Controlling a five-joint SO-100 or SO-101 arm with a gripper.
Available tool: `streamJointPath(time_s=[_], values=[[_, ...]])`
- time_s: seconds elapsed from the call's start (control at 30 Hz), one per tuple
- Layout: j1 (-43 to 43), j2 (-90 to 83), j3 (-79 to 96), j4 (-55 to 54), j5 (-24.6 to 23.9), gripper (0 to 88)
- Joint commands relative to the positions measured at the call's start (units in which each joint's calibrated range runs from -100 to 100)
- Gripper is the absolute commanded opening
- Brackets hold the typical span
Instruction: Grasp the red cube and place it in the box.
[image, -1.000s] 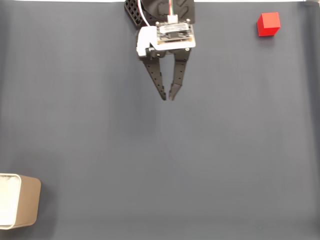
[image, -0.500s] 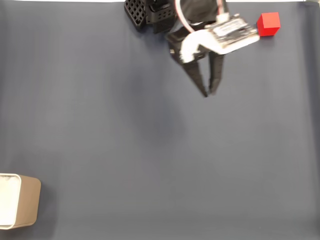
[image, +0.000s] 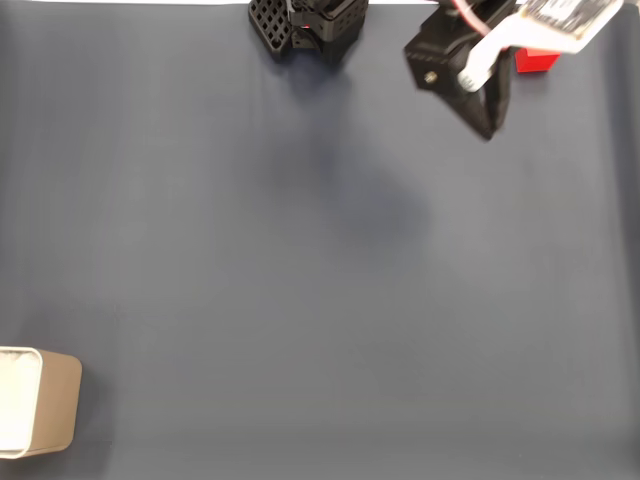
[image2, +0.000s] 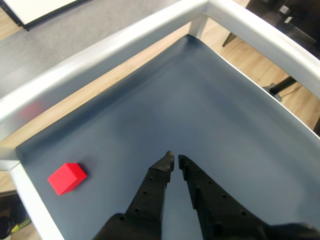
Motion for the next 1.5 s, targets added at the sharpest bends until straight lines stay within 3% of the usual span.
streamJointPath(time_s=[0.0, 0.83, 1.47], values=[[-4.5, 0.2, -4.8, 2.5, 0.5, 0.2], [-25.8, -1.2, -7.3, 11.9, -0.6, 3.9], [-28.3, -3.5, -0.9, 8.9, 3.6, 18.8]])
